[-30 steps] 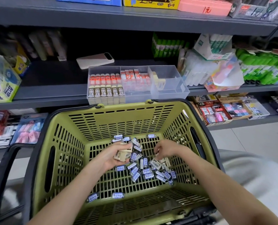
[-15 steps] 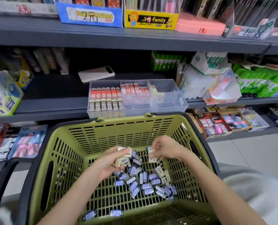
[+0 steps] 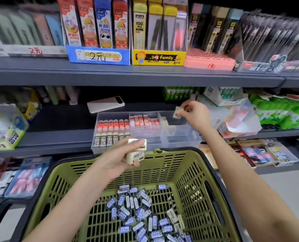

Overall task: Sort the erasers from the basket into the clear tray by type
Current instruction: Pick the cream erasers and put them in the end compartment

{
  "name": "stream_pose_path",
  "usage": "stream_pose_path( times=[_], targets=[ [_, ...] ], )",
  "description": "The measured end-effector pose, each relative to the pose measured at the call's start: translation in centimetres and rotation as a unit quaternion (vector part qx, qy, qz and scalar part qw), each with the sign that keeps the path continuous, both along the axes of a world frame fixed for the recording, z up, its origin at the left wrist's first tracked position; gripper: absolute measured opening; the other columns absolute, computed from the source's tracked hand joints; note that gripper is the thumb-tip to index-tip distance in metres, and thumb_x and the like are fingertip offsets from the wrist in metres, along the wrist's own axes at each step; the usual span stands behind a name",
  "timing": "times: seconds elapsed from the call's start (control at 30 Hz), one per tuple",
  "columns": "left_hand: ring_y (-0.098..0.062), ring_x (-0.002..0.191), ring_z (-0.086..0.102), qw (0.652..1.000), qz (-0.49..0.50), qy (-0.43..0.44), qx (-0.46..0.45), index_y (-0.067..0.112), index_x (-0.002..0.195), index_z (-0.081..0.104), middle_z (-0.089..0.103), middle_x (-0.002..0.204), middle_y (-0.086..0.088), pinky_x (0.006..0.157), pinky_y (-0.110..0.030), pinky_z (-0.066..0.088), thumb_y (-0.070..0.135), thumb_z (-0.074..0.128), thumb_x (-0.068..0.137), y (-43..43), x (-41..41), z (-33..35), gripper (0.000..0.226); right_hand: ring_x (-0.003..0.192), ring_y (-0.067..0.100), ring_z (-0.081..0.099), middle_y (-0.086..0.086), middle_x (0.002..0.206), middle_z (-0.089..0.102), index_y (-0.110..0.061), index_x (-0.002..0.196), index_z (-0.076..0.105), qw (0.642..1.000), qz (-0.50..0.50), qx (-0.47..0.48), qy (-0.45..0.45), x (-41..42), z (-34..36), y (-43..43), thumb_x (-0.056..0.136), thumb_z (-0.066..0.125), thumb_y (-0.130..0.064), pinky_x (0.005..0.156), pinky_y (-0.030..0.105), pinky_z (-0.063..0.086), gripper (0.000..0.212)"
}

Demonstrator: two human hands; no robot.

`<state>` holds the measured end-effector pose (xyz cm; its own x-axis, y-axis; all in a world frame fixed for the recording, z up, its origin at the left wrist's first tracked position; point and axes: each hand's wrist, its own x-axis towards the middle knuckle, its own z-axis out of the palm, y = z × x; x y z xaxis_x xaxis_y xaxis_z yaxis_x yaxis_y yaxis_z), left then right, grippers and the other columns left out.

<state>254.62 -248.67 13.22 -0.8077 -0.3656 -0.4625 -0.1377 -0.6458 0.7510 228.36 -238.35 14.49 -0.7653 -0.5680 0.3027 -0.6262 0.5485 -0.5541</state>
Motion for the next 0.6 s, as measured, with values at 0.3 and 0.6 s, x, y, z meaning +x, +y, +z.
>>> stream_pose_path(
  times=[0.3, 0.6],
  targets=[
    [-0.025, 0.077, 0.058, 0.999, 0.051, -0.010, -0.003, 0.011, 0.083, 0.069, 0.065, 0.084, -0.011, 0.038, -0.022, 0.044, 0.022, 0.083, 0.045, -0.8, -3.6, 2.0, 0.042, 0.094, 0.013, 0.064, -0.009, 0.088, 0.071, -0.026, 0.084, 0.069, 0.971, 0.125, 0.186, -0.082, -2.2, -2.3, -1.2, 0.081, 0.067, -0.033, 0.087, 0.031, 0.049, 0.008],
    [-0.022, 0.073, 0.056, 0.997, 0.069, -0.029, 0.009, 0.010, 0.081, 0.069, 0.066, 0.072, -0.008, 0.040, -0.022, 0.045, 0.036, 0.086, 0.034, 0.0, -5.3, 1.9, 0.057, 0.111, 0.026, 0.054, -0.001, 0.110, 0.068, -0.025, 0.106, 0.066, 0.965, 0.112, 0.233, 0.042, -1.3, -2.2, -0.6, 0.098, 0.038, -0.040, 0.096, 0.038, 0.030, 0.033]
  ],
)
